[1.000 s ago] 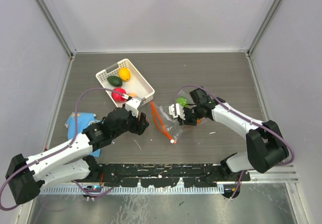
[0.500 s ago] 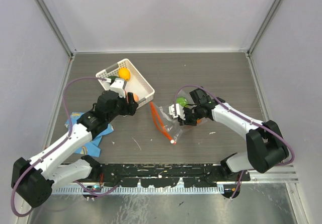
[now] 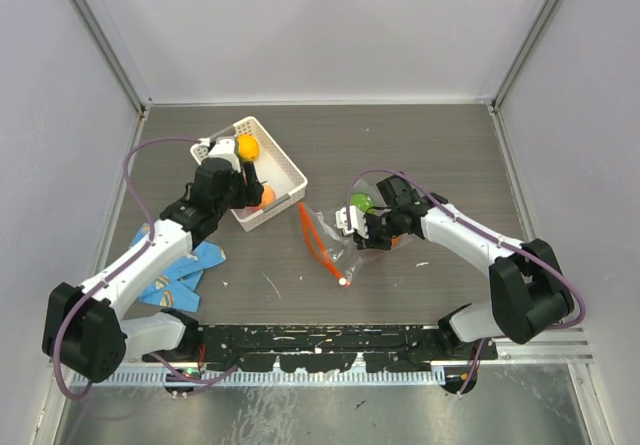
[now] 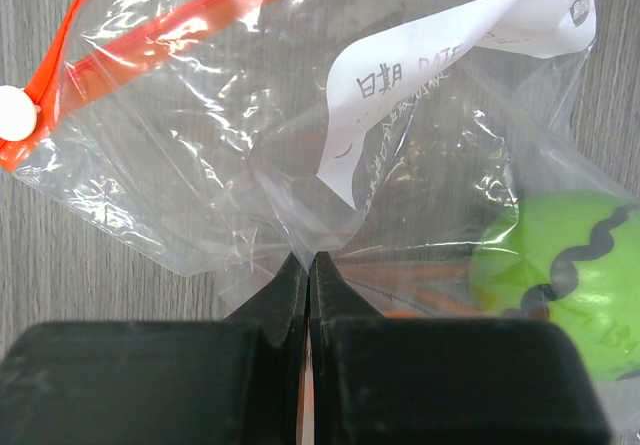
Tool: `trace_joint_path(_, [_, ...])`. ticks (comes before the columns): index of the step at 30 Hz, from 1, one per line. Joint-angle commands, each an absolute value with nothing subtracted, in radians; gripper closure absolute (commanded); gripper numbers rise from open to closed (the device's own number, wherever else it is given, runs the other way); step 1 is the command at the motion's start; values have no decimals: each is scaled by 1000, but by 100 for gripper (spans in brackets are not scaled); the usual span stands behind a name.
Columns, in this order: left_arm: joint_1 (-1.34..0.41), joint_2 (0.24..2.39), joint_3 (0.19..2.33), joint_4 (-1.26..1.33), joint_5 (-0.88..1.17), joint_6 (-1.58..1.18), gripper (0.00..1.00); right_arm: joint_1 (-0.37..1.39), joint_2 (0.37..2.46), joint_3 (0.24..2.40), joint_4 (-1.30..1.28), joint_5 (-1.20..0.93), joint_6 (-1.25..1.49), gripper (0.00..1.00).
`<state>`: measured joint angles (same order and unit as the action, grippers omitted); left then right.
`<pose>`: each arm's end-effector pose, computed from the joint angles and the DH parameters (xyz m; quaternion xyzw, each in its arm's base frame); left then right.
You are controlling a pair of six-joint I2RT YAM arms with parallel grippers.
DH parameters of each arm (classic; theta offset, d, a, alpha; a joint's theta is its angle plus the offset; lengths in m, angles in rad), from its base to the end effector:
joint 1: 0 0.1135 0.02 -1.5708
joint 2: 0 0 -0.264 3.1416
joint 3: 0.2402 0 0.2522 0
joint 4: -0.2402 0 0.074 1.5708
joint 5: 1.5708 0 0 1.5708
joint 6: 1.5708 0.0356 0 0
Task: Open the zip-top bag and remove the fake food
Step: Place the fake fruit in the bin.
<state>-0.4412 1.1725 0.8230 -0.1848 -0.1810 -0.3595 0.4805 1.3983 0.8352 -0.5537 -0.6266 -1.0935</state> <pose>0.2398 -0.1061 0.2738 -0.0094 0.8662 -0.1200 0.4849 0.2200 0.1382 0.2011 -0.7054 0.6053 0.2217 0.2947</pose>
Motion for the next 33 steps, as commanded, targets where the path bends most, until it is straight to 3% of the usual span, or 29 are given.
trace_joint_path(1, [-433,1216,895,-114,-241,-370,96,476,1369,875,-552,-655,-1100,97])
trace_joint_path(15, [-433,1447,1063,-176,-399,-365,89,476,1365,875,-554,-663,-1101,97])
trace_joint_path(22, [-431,1578,1195,-271,-468,-361,78,476,1365,874,-556,-663,-1103,97])
trace_joint_path(29, [-432,1675,1277,-322,-513,-361,59,476,1365,874,-558,-664,-1104,97])
trace_joint_path(33, [-431,1697,1287,-327,-538,-372,30,476,1365,874,-559,-667,-1106,97])
